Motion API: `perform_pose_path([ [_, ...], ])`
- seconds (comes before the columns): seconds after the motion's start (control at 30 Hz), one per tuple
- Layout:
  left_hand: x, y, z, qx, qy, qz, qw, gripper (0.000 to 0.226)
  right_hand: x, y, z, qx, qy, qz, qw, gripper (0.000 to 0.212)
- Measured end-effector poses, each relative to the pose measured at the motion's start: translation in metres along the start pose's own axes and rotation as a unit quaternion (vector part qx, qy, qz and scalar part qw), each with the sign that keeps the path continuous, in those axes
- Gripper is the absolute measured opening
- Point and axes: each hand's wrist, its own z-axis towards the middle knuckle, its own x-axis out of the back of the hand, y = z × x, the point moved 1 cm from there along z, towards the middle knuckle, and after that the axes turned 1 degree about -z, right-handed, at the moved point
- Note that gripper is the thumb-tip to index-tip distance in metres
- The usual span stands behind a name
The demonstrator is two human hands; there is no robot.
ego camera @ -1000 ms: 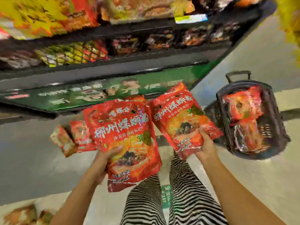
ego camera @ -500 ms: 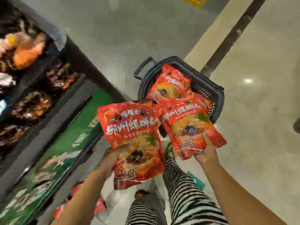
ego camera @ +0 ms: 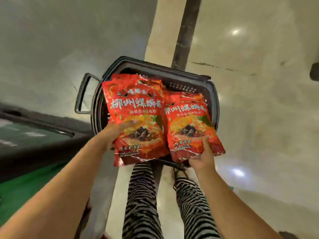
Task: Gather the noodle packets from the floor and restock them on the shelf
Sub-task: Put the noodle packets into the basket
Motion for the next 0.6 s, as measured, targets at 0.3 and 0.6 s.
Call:
perform_pose_path([
  [0.3,0.025,0.035,0.088,-0.074,0.291,0.284,0.91,0.079,-0.025,0.024,0.019,0.058,0.258,-0.062,0.962,0.068],
  [0.6,-0.006,-0.009,0.093,-0.202,0.192,0.544,0.792,0.091,-0.041,-0.008,0.019,0.297,0.225,-0.728,0.576,0.108],
])
